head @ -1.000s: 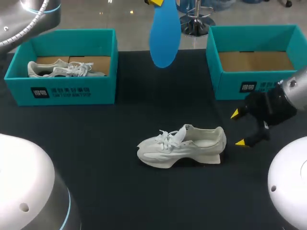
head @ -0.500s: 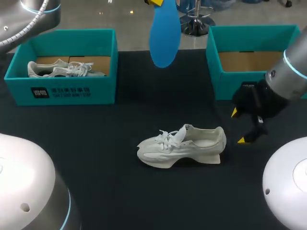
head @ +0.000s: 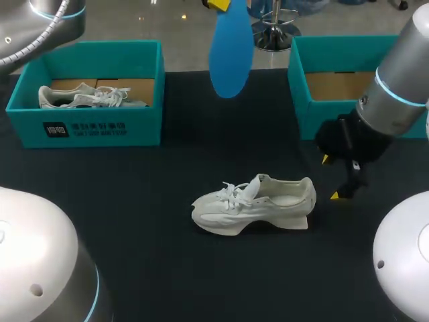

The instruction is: Take the shoe out of the shoebox, open the shoe tongue, remove and reinsert the insole, then place the shoe into the shoebox

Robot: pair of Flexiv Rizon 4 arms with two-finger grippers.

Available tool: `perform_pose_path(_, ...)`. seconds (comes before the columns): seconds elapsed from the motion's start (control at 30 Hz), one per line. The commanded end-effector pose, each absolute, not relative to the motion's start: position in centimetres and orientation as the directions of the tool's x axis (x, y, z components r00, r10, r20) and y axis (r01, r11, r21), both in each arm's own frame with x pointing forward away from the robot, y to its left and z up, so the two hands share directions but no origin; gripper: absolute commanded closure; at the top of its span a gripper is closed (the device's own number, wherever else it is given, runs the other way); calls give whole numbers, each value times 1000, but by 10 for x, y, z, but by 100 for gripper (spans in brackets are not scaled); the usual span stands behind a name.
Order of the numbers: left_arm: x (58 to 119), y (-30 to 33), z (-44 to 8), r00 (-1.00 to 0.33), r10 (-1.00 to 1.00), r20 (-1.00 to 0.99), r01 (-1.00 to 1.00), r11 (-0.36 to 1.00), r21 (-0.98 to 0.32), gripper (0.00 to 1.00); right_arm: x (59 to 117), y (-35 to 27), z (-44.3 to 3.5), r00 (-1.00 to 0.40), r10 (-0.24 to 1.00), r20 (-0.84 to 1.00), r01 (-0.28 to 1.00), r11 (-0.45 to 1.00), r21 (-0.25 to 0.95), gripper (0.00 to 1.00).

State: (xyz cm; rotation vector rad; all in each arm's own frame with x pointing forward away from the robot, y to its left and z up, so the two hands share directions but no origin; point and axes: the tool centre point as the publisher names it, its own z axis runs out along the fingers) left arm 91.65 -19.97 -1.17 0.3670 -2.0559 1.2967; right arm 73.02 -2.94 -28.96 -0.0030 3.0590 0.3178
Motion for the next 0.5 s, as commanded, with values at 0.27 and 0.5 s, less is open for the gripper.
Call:
perform_pose_path(0.27,924,-188,-7,-738,84,670,-580,429,-692,100,730,-29,-290,-998,5,-67,-8,979,201,0)
perform_pose_path(0.5,923,-187,-8,-725,103,681,-576,451,-682,100,731,-26,-287,-998,4,-68,-10,979,202,0)
